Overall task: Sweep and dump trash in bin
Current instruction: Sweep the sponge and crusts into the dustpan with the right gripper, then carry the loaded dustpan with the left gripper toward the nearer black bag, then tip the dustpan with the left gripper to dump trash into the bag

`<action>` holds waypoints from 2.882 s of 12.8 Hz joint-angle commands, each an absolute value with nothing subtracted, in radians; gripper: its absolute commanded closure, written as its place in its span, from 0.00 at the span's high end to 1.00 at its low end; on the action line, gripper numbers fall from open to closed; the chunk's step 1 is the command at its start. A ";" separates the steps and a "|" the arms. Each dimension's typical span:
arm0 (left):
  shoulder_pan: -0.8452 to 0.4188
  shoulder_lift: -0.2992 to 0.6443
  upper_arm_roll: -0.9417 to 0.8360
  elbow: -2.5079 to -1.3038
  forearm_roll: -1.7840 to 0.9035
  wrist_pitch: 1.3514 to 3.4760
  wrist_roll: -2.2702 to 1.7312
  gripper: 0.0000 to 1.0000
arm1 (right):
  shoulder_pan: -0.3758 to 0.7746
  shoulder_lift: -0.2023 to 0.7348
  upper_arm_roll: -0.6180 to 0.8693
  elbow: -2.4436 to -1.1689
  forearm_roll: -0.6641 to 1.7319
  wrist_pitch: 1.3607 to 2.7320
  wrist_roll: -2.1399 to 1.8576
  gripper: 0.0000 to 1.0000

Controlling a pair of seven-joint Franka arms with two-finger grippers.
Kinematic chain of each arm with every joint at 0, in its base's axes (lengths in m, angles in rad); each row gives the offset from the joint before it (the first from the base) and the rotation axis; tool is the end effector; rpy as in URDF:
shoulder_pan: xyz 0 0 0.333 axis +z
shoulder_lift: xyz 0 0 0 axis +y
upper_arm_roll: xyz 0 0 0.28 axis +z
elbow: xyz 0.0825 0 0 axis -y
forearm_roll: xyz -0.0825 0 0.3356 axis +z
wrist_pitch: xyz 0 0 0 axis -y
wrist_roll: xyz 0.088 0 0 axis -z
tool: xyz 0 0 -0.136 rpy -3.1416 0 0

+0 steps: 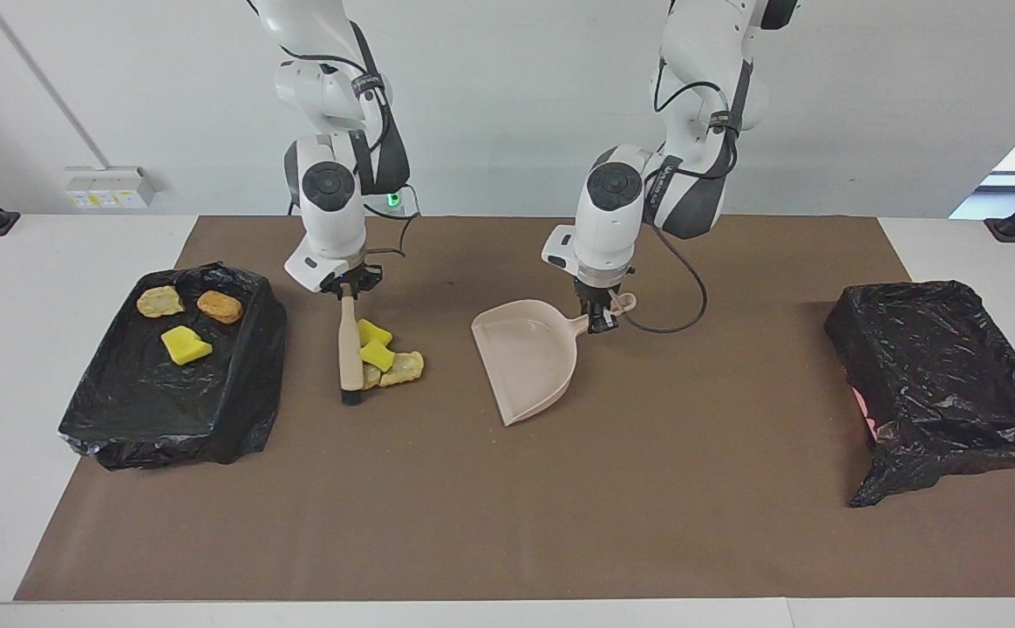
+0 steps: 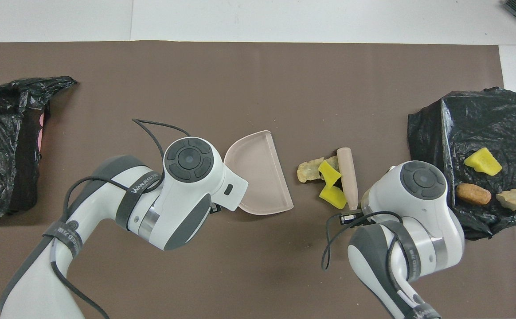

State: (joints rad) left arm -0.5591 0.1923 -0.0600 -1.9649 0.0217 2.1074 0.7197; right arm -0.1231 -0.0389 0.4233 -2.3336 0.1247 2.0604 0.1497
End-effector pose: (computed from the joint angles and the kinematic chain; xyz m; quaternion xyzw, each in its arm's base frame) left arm 0.4417 -0.3121 0.3350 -0.7806 0.6245 0.0248 0.0022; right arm 0.4099 0.1365 0.3016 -0.9913 -0.0379 0.1247 0.0158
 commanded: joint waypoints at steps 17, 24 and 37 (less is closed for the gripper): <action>-0.477 0.100 -0.046 -2.143 0.035 2.234 1.020 0.00 | 0.029 -0.106 0.419 -2.011 0.161 1.623 0.304 0.00; -0.290 0.022 -0.037 -2.097 0.029 2.172 1.135 0.00 | 0.168 -0.293 0.443 -2.195 0.363 1.674 0.541 0.00; 0.262 0.252 -0.046 -1.536 -0.097 1.747 1.653 0.00 | 0.405 -0.376 0.442 -2.605 0.417 2.074 0.569 0.00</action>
